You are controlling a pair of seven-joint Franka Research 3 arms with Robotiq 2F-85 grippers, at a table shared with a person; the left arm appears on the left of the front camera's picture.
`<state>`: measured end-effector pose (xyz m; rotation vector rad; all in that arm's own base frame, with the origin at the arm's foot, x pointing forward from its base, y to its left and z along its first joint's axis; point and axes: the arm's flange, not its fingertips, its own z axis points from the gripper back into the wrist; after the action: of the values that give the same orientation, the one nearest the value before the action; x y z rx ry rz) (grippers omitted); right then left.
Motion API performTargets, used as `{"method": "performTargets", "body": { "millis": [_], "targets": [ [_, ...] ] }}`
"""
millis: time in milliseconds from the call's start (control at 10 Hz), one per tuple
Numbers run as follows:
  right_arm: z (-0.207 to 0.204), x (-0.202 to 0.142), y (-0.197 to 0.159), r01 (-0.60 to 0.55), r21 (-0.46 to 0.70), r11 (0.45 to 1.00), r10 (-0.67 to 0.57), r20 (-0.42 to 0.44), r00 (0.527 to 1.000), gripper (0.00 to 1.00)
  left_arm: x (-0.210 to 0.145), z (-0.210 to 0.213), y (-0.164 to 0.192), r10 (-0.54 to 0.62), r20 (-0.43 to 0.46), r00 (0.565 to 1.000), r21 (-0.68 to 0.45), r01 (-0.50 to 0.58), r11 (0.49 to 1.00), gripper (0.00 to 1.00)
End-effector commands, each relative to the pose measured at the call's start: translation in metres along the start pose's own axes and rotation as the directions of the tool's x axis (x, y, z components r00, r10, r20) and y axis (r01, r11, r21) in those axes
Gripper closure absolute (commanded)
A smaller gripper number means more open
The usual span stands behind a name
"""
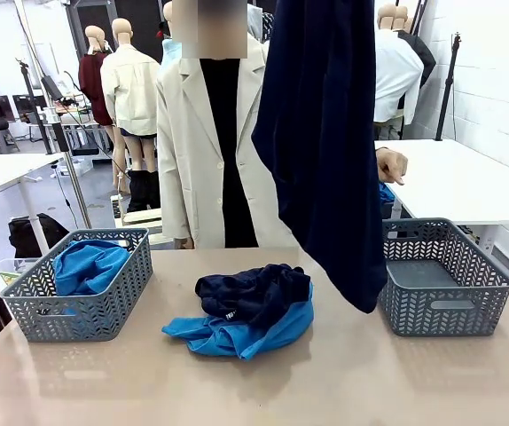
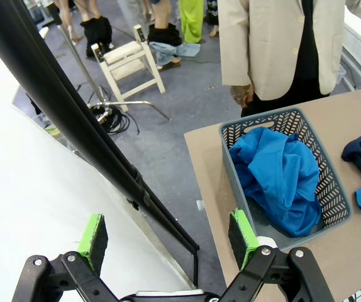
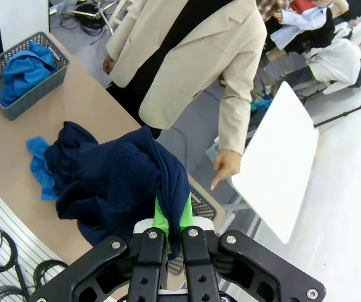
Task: Sort the tops and bottoms.
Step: Sort the clothes according to human instructions.
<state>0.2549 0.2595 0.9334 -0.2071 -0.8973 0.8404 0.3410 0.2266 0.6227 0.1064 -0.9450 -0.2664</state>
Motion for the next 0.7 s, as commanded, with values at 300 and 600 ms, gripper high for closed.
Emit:
{"method": "performTargets", "body": {
  "millis": [300,600],
  "targets": [
    [0.002,-0.001,-0.002,0.0,-0.01,1.0,0.0,0.005,1.0,1.0,0.002,0.0,0.001,0.008,-0.018,1.0,0.0,-0.008,1.0,0.0],
    [0.02,-0.01,-0.016,0.057,-0.073,0.996,-0.055,0.026,0.998,1.0,0.002,0.0,0.001,0.008,-0.018,1.0,0.0,-0.008,1.0,0.0]
  ]
}}
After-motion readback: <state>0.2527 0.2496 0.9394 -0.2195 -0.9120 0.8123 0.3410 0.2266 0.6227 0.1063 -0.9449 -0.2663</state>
